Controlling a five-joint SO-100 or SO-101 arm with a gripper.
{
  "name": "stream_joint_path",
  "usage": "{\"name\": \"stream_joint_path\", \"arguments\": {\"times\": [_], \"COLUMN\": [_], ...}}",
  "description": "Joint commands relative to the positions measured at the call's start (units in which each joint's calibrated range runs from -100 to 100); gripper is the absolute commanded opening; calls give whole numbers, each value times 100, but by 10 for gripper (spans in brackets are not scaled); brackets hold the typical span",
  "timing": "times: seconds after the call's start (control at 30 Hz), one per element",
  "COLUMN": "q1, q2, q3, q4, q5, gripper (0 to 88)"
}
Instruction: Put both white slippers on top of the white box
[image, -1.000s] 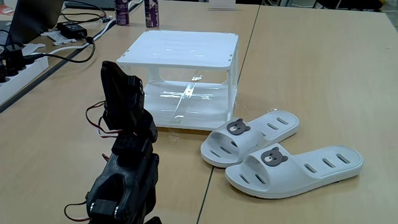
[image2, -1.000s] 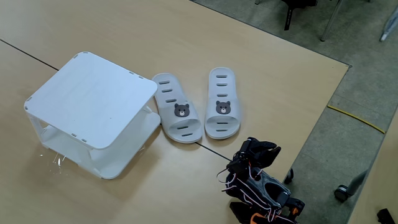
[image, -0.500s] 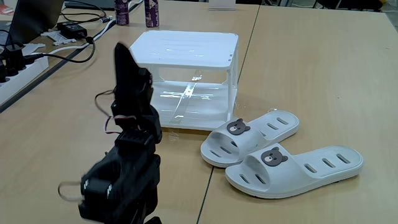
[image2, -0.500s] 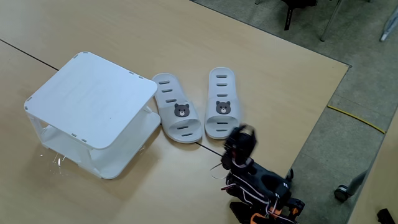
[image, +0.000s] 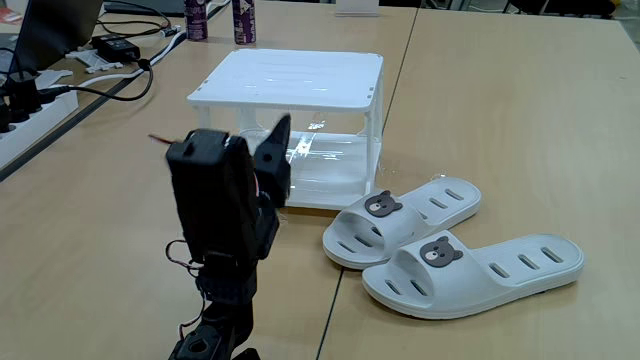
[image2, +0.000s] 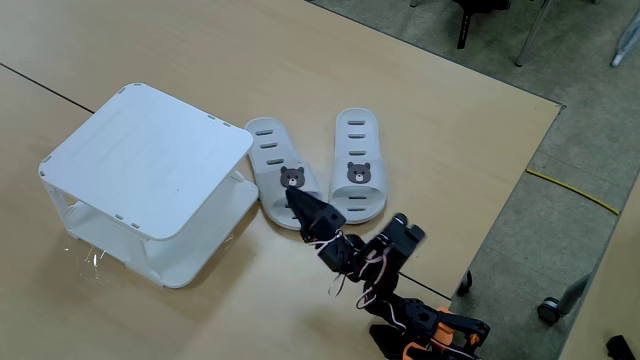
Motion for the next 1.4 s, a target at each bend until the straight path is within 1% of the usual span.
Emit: {"name": "stream_joint_path", "arguments": {"times": [0.0,0.07,0.4,0.6,0.63,0.67,0.77,0.83,1.07,1.23,1.37], "q1": [58,66,247,1012,1061,1078,1078,1078,1234,1538,1546], "q2": [1072,1729,3815,4194,4194,4160,4144,4144,4211,4211,4211], "q3": [90,53,-686,-1715,-1724,-1724,-1769,-1787,-2563,-3275,-3916], "q4": [-16,-16,-16,-16,-16,-16,-16,-16,10,795,1407], "q5": [42,42,42,42,42,42,42,42,42,42,42], "gripper": [8,8,8,12,21,52,193,235,239,240,240]}}
